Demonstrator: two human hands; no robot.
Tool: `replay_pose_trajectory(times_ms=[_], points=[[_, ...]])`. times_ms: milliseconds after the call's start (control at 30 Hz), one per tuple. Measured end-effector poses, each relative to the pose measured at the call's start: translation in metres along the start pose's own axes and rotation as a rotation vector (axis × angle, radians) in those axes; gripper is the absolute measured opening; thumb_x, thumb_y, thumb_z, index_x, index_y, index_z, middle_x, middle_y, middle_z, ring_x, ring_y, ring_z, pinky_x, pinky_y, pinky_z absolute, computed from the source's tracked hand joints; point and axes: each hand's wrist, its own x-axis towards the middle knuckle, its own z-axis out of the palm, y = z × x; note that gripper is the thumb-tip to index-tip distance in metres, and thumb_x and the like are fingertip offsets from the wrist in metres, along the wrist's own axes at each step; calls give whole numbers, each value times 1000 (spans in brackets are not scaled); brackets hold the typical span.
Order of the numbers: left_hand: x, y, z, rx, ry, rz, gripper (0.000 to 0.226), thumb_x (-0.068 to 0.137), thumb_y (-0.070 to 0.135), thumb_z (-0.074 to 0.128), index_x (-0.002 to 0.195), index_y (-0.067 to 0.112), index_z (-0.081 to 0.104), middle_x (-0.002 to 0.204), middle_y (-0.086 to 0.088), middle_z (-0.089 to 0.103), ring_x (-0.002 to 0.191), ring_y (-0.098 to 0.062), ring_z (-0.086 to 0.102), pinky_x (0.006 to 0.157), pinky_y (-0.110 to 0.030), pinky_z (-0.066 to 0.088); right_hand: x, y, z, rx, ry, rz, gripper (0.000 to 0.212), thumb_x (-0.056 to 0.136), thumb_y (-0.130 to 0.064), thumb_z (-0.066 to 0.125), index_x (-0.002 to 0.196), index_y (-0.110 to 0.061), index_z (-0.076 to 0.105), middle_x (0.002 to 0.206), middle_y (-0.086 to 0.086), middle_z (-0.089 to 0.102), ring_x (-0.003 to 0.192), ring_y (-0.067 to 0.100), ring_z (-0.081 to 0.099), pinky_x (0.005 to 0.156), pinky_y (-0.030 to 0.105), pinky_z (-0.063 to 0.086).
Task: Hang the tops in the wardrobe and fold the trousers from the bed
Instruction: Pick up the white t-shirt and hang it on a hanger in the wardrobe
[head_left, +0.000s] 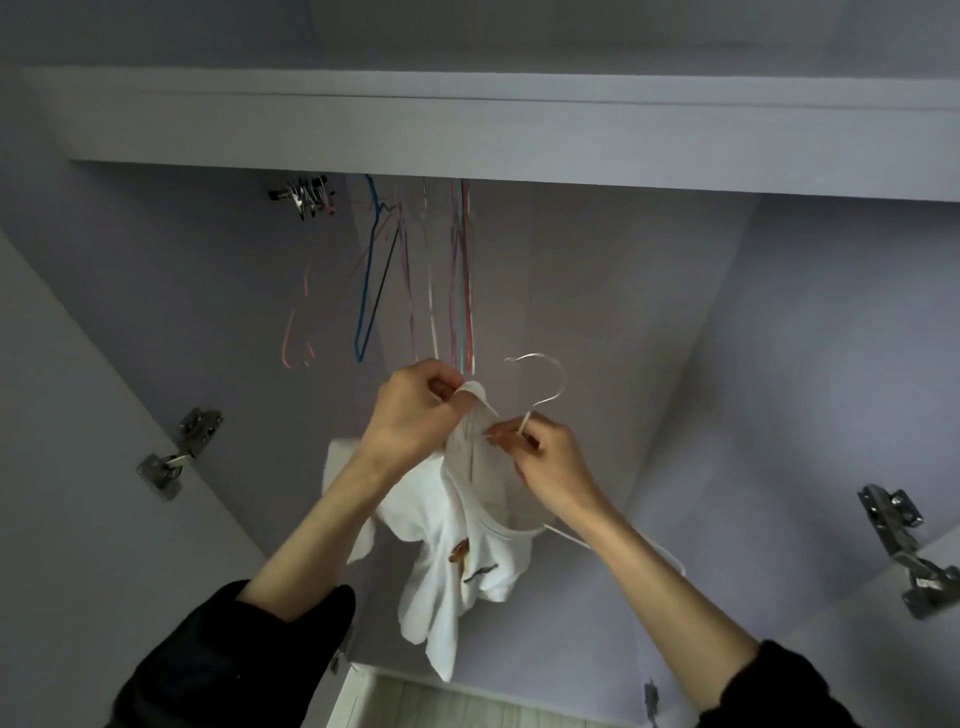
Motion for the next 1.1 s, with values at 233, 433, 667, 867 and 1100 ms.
replay_pose_trajectory(times_ms=[233,433,667,867,1100], points=[[-7,-13,7,567,-172,379,28,92,30,56,115,17,65,116,2,55,112,-18,45,90,-25,29,-4,-11,-15,152,79,-55,30,89,-4,58,71,-26,64,44,-16,52,38,1,44,46,10,34],[0,-17,11,522,-158,392,22,94,18,52,108,6,65,106,-9,63,99,-24,58,81,-31,47,0,-17,-26,136,207,-128,11,84,-2,66,90,-11,65,93,1,63,75,7,58,77,16,49],[0,-17,0,477,-67,445,22,94,11,51,107,-1,65,104,-16,62,96,-31,59,82,-42,50,-37,27,-37,-306,-10,-332,34,88,-38,53,80,-9,68,68,-4,60,58,10,52,59,24,42],[-4,-2,-13,446,20,584,16,89,-1,57,100,-6,66,93,-20,63,85,-36,61,71,-43,53,-38,102,-30,-930,-566,255,57,88,-65,40,136,-35,42,133,4,50,125,23,48,100,30,37],[-6,-45,-49,550,81,419,20,87,-8,55,104,-5,66,92,-26,62,72,-42,64,68,-45,53,-20,109,-83,-1070,-370,131,39,93,-52,44,123,-29,49,118,0,55,115,20,54,87,30,43]])
